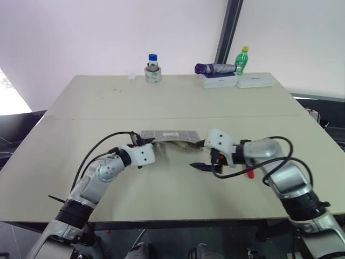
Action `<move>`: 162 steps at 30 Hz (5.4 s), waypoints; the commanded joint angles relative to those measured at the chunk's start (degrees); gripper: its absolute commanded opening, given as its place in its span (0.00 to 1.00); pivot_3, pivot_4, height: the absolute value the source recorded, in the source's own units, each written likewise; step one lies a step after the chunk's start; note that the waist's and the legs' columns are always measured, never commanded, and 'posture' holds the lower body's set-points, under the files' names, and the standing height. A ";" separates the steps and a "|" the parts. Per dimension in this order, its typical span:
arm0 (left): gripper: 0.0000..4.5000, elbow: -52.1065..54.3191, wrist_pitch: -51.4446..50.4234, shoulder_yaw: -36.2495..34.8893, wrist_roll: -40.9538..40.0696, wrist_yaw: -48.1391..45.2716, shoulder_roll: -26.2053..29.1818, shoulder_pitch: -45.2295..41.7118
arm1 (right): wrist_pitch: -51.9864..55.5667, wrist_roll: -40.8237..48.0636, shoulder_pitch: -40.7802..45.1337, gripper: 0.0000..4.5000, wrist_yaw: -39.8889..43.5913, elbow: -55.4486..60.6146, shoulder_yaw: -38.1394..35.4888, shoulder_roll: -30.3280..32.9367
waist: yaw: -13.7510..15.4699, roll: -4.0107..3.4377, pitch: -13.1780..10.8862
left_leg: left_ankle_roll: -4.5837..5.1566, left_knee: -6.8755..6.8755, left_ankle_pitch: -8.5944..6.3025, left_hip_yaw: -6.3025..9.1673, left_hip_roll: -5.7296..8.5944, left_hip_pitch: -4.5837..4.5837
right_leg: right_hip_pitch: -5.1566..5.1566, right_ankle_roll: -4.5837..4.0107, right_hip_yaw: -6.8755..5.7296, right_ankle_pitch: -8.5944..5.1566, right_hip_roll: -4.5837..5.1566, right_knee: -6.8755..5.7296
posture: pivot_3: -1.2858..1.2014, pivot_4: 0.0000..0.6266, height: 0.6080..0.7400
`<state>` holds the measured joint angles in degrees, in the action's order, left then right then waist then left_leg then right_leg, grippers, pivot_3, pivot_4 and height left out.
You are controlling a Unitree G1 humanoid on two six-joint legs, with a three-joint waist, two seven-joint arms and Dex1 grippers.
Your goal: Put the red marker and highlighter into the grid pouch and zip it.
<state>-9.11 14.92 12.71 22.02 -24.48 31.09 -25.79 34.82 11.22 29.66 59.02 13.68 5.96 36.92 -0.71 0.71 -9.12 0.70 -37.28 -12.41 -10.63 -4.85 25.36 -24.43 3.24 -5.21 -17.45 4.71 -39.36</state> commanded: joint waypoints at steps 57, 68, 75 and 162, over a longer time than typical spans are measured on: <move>0.00 -1.15 2.94 0.54 -0.66 -0.24 -1.61 -2.59 | -23.49 -13.53 -8.86 0.08 -19.67 -6.09 3.19 -2.40 | -0.01 0.10 -0.02 | -0.19 -0.08 0.11 0.01 0.09 -0.03 | 0.10 0.03 0.00 -0.02 -0.06 0.02 | 0.52 0.24 0.98; 0.00 1.42 4.93 2.79 -1.10 -4.54 -1.65 -3.49 | -31.06 -24.06 2.22 0.08 -20.13 -13.91 12.75 -6.71 | -0.06 0.09 -0.01 | -0.24 -0.08 0.14 -0.05 0.07 -0.03 | 0.07 0.03 0.01 -0.02 -0.07 0.00 | 0.52 0.24 0.98; 0.00 2.11 6.61 2.55 -2.65 -7.56 -1.07 -3.31 | -38.05 -29.99 6.49 0.08 -20.41 -18.75 15.37 -6.16 | -0.14 0.09 -0.02 | -0.24 -0.11 0.14 -0.08 0.07 -0.02 | 0.08 0.03 0.01 -0.02 -0.05 0.00 | 0.52 0.24 0.98; 0.00 -2.69 4.83 0.03 -1.23 -3.53 2.95 -0.40 | -21.81 0.02 -12.42 0.01 -13.45 -21.94 -7.73 -0.35 | -0.08 0.20 0.06 | -0.06 -0.12 0.03 -0.01 0.04 -0.03 | 0.11 0.01 0.02 0.00 0.00 0.00 | 0.52 0.24 0.98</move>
<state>-11.79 18.86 14.45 21.73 -28.98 33.31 -26.07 14.50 11.94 16.54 45.31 -7.39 0.72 35.23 -0.79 0.91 -9.06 0.64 -37.40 -12.38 -10.64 -4.80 25.33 -24.32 3.24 -5.19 -17.45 4.71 -39.37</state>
